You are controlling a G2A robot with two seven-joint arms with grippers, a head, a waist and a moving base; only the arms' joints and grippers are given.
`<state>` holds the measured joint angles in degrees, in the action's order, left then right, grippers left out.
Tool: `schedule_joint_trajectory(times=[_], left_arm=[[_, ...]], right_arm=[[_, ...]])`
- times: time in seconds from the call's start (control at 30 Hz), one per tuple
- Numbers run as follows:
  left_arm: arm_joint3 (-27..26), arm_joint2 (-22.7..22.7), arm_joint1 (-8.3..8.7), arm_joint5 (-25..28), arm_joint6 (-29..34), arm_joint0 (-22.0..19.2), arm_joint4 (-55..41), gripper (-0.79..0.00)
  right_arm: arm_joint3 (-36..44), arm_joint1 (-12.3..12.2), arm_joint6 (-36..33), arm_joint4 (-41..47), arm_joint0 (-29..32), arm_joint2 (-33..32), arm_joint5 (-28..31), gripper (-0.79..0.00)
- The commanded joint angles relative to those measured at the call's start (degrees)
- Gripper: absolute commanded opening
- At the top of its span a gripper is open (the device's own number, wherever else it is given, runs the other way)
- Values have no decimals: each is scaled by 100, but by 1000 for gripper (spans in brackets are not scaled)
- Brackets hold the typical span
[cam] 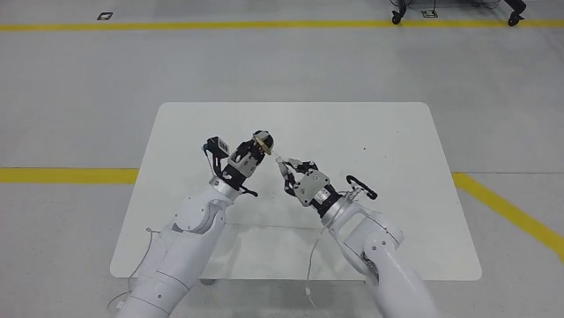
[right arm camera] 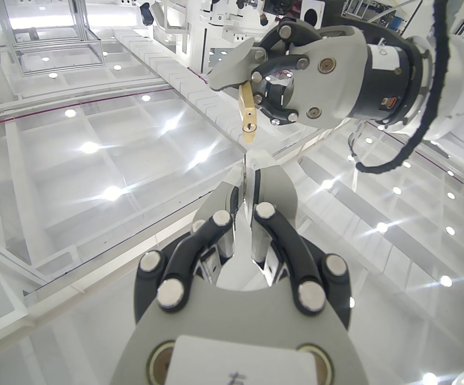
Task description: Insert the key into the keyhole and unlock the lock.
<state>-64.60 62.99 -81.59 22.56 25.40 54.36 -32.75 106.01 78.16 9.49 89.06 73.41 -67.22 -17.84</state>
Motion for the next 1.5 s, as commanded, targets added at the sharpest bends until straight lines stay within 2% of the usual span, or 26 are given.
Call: schedule_joint_trajectory(times=[0.0,0.2,0.43,0.93,1.47], left_arm=[[17,-60,-21,50,-17,-8,69,-785],[47,-199,-89,202,-85,-45,165,-785],[121,-257,-144,284,-86,-82,187,-785],[241,-250,-229,452,-97,-125,213,-785],[278,-184,-276,442,-108,-143,392,-785]], right_arm=[[110,3,165,-7,76,-3,89,-785],[291,26,697,85,152,44,218,-785],[368,48,896,26,182,94,366,-785],[523,72,930,-81,343,24,627,-785],[455,117,1128,-77,258,76,650,-785]])
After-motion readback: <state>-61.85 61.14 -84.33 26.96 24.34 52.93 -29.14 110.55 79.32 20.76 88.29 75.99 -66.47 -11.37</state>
